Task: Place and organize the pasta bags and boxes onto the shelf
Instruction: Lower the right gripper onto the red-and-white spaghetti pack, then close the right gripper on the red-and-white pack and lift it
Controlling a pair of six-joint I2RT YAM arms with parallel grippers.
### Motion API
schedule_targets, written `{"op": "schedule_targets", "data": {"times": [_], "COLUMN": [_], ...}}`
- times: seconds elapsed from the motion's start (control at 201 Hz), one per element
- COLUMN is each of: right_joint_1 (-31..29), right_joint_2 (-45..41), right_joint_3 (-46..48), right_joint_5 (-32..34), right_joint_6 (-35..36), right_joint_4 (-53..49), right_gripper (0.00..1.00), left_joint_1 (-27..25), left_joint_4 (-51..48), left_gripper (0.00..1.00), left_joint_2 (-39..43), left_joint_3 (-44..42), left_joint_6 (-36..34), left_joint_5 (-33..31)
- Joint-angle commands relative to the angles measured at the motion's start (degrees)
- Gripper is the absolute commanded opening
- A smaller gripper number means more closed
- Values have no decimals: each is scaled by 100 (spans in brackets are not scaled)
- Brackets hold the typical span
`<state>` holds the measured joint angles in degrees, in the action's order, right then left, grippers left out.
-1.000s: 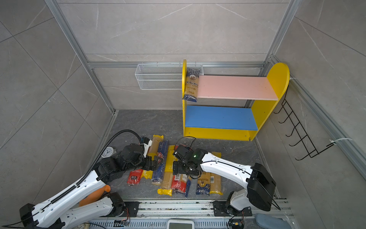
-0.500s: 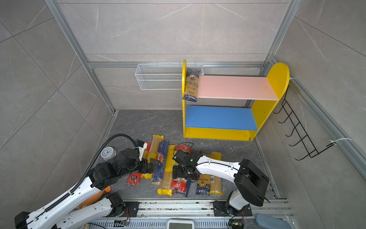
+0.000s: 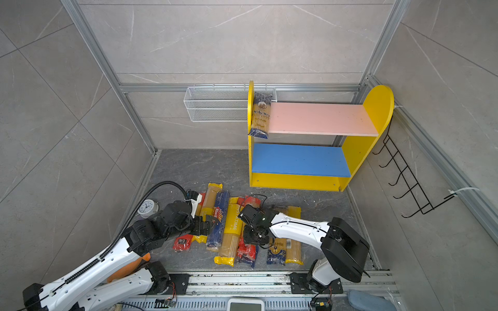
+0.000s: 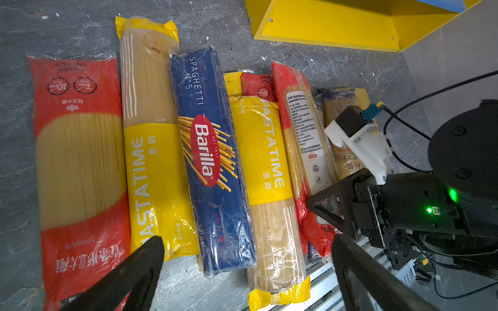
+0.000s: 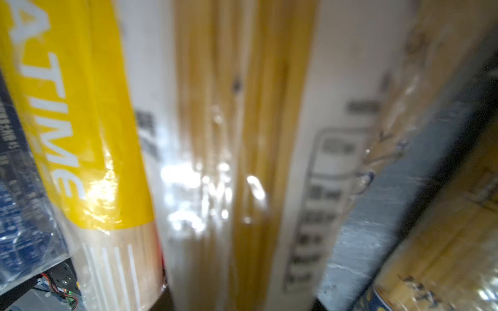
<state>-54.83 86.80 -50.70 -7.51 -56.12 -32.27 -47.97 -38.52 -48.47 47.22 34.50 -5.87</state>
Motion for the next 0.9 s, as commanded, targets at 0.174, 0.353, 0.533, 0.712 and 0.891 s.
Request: {"op": "schedule_targets", "data": {"times": [0.174, 0.353, 0.533, 0.712, 0.891], "right_joint_1": [-114, -116, -114, -87, -72], "right_joint_2": [114, -146, -611, -1080, -1565], "right_joint_3": [227, 237, 273, 426, 587], "right_joint_5": [-511, -575, -576, -652, -706], "right_joint_6": [105, 88, 24, -122, -189], "right_joint_4": [422, 493, 517, 750, 872], "right_gripper": [17, 0, 0, 0, 0], "left_joint_1": [-12, -16, -16, -11, -19], "left_joint_4": [58, 55, 55, 53, 86], "left_gripper": [100, 100, 100, 100, 100], "left_joint_2": [-168, -292, -445, -641, -719], "left_joint_3": [320, 460, 629, 817, 905], "left_joint_6": [-130, -237, -350, -444, -446], "left_joint_5": [-46, -47, -37, -20, -3]}}
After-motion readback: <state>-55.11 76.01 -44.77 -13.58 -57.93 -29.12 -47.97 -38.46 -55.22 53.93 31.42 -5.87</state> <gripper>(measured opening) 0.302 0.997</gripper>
